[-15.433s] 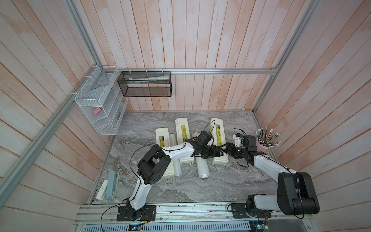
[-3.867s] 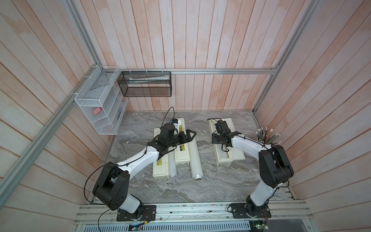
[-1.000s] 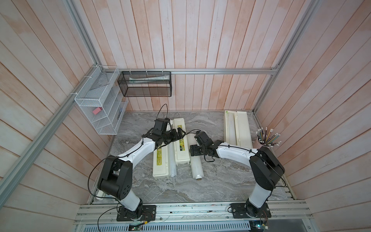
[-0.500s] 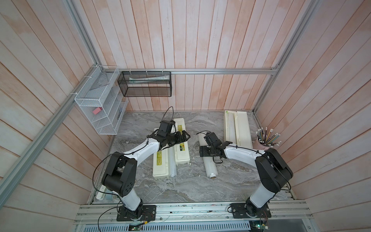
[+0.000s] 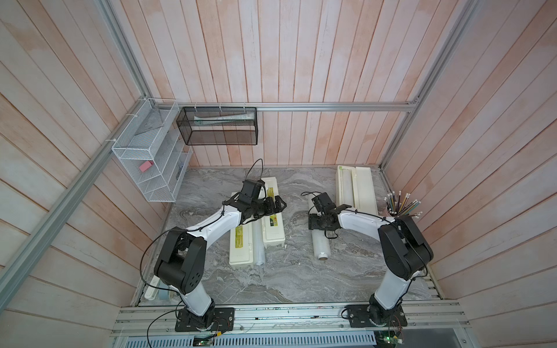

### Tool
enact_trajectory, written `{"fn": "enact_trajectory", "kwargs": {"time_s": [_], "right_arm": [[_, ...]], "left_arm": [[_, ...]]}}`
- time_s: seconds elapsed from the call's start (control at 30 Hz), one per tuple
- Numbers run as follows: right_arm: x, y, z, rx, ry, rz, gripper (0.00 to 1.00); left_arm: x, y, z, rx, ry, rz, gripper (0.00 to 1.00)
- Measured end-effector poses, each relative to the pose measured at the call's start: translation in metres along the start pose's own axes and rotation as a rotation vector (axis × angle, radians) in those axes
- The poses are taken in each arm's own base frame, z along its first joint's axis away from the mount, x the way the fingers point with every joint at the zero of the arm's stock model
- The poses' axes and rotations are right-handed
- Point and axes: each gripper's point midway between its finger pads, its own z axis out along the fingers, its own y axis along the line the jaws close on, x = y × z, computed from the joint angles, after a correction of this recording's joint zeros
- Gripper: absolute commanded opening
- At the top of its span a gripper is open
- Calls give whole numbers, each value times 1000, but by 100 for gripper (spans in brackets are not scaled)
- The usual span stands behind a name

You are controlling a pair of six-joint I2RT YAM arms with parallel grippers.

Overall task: Put plastic wrap rolls into dispensers
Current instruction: Move the plastic wrap to the center of the board.

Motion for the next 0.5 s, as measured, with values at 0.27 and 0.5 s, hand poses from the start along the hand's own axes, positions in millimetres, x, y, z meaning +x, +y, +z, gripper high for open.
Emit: {"fn": "enact_trajectory", "kwargs": {"time_s": [0.27,0.5], "right_arm": [[-60,-28,24,72,-33,65,65],[-90,-36,36,88,-58,72,75]], "left_arm": [[-11,-3,-15,5,-43,6,100],[-3,6,-13,-9,-25,-6,100]]}}
